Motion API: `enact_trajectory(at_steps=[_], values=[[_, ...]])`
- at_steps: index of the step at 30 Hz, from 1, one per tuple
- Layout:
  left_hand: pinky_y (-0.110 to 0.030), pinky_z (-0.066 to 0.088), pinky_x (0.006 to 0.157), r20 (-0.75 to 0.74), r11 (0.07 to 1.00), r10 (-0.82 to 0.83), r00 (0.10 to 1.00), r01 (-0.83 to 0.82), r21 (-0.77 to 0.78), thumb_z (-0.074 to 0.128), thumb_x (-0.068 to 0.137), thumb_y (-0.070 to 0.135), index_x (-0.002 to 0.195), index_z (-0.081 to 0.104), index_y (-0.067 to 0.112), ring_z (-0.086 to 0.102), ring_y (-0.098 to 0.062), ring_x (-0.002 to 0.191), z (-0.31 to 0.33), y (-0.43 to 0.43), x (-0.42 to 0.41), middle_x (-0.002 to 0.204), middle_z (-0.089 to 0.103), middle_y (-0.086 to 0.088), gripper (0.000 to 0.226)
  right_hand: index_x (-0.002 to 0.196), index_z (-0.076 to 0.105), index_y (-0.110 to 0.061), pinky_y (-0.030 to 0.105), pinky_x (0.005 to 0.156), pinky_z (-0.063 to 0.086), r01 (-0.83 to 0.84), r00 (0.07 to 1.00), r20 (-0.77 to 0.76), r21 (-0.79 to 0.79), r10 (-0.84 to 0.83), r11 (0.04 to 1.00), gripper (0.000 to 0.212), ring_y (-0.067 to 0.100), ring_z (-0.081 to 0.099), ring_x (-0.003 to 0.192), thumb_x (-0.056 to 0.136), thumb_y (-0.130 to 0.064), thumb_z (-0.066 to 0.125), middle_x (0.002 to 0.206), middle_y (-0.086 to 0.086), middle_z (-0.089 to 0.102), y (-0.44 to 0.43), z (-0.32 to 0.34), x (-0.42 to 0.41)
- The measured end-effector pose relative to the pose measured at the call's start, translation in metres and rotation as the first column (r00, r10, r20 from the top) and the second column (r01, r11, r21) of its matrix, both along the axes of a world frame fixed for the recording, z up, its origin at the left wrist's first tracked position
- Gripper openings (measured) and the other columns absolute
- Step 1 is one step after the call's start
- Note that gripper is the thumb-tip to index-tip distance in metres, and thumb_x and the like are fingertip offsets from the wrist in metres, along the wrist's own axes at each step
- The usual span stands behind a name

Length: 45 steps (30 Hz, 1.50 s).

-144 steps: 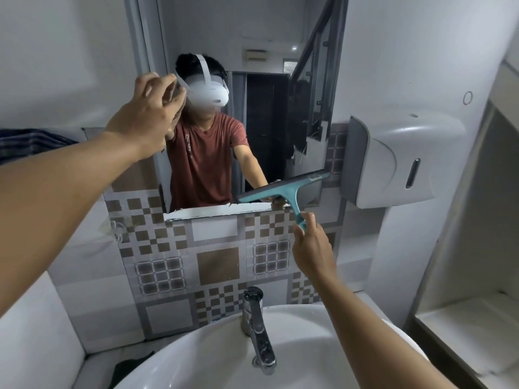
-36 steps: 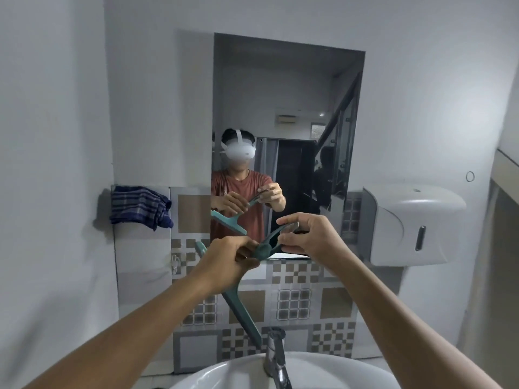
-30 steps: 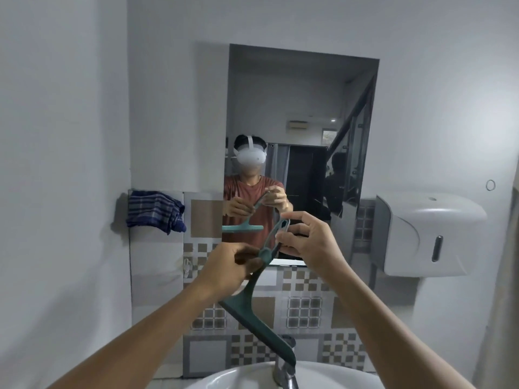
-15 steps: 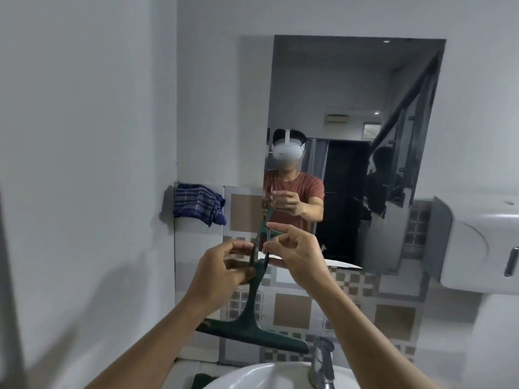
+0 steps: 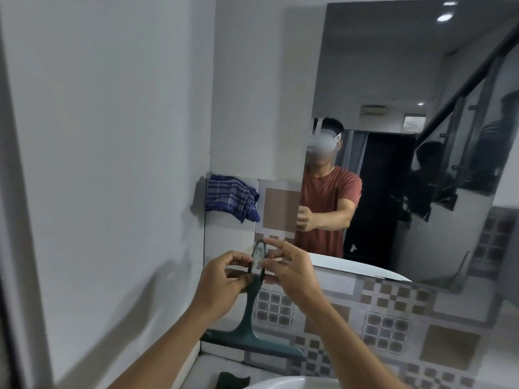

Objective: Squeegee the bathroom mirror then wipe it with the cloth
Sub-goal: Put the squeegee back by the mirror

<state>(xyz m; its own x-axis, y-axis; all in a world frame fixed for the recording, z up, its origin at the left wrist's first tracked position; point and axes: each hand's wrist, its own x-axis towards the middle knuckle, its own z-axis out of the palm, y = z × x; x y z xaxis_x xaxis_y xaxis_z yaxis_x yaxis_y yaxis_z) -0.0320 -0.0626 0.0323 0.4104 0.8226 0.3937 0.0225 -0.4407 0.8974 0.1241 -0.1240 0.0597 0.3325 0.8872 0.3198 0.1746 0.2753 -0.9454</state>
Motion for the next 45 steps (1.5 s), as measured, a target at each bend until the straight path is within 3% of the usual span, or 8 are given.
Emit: enact_trajectory(at_steps=[8,16,25,28,32,34,40,45], values=[[-0.038,0.063,0.081,-0.009,1.0,0.009,1.0,-0.009,0.01,0.075,0.084,0.003,0.112,0.068,0.034,0.071,-0.018,0.095,-0.006,0.042,0.013,0.094,0.072,0.016,0.042,0.121,0.069,-0.019,0.031,0.072,0.062,0.029,0.999,0.025,-0.019,-0.028,0.999,0.039,0.023,0.074,0.082,0.091,0.006,0.065,0.09,0.008,0.069,0.044,-0.01,0.012],[-0.037,0.063,0.077,-0.042,1.0,0.007,0.999,-0.006,0.006,0.073,0.085,-0.001,0.112,0.063,0.043,0.069,-0.02,0.094,-0.022,0.077,0.032,0.102,0.068,0.003,0.053,0.13,0.065,-0.024,0.034,0.084,0.062,0.106,0.976,0.198,-0.05,-0.094,0.993,0.049,0.016,0.073,0.083,0.089,0.003,0.069,0.088,-0.002,0.072,0.076,-0.03,0.026],[-0.032,0.06,0.086,-0.138,0.995,0.017,0.99,-0.003,0.1,0.074,0.085,0.002,0.135,0.051,0.05,0.066,-0.009,0.098,-0.051,0.098,0.055,0.11,0.062,0.015,0.073,0.135,0.061,-0.03,0.031,0.069,0.063,0.229,0.923,0.331,-0.066,-0.195,0.971,0.054,0.017,0.068,0.08,0.093,0.002,0.065,0.092,-0.007,0.069,0.09,-0.054,0.036],[-0.031,0.057,0.092,-0.146,0.989,0.03,0.989,-0.009,0.147,0.074,0.085,0.001,0.137,0.051,0.047,0.064,-0.01,0.105,-0.058,0.103,0.06,0.116,0.061,0.018,0.073,0.136,0.061,-0.029,0.02,0.071,0.06,0.216,0.927,0.33,-0.074,-0.181,0.974,0.053,0.008,0.068,0.084,0.093,0.002,0.064,0.095,-0.012,0.07,0.093,-0.057,0.04],[-0.032,0.055,0.099,-0.165,0.982,0.065,0.984,-0.034,0.184,0.076,0.084,0.004,0.14,0.049,0.041,0.062,-0.01,0.115,-0.073,0.11,0.067,0.129,0.061,0.015,0.073,0.135,0.062,-0.021,0.03,0.085,0.061,0.21,0.932,0.323,-0.1,-0.168,0.973,0.049,0.009,0.067,0.09,0.093,0.003,0.064,0.097,-0.012,0.068,0.099,-0.067,0.043],[-0.025,0.056,0.093,-0.158,0.983,0.074,0.985,-0.046,0.177,0.077,0.083,0.005,0.138,0.048,0.044,0.064,-0.007,0.11,-0.079,0.112,0.069,0.127,0.062,0.014,0.073,0.135,0.061,-0.021,0.03,0.088,0.06,0.223,0.929,0.32,-0.094,-0.183,0.97,0.049,0.009,0.067,0.094,0.092,0.003,0.064,0.098,-0.011,0.069,0.102,-0.075,0.043],[-0.003,0.047,0.082,-0.196,0.968,0.137,0.971,-0.09,0.232,0.075,0.084,0.004,0.14,0.047,0.04,0.059,0.005,0.097,-0.084,0.114,0.072,0.119,0.054,0.022,0.073,0.131,0.057,-0.034,0.022,0.084,0.059,0.244,0.933,0.291,-0.086,-0.21,0.966,0.055,0.007,0.068,0.097,0.094,0.005,0.061,0.102,-0.011,0.07,0.104,-0.085,0.04],[-0.008,0.051,0.084,-0.206,0.966,0.145,0.968,-0.093,0.24,0.075,0.085,0.004,0.139,0.05,0.036,0.062,-0.005,0.1,-0.088,0.114,0.07,0.115,0.06,0.013,0.068,0.14,0.054,-0.032,0.013,0.081,0.056,0.23,0.925,0.337,-0.139,-0.172,0.963,0.055,0.002,0.066,0.096,0.098,0.003,0.054,0.114,-0.005,0.07,0.094,-0.078,0.041]])
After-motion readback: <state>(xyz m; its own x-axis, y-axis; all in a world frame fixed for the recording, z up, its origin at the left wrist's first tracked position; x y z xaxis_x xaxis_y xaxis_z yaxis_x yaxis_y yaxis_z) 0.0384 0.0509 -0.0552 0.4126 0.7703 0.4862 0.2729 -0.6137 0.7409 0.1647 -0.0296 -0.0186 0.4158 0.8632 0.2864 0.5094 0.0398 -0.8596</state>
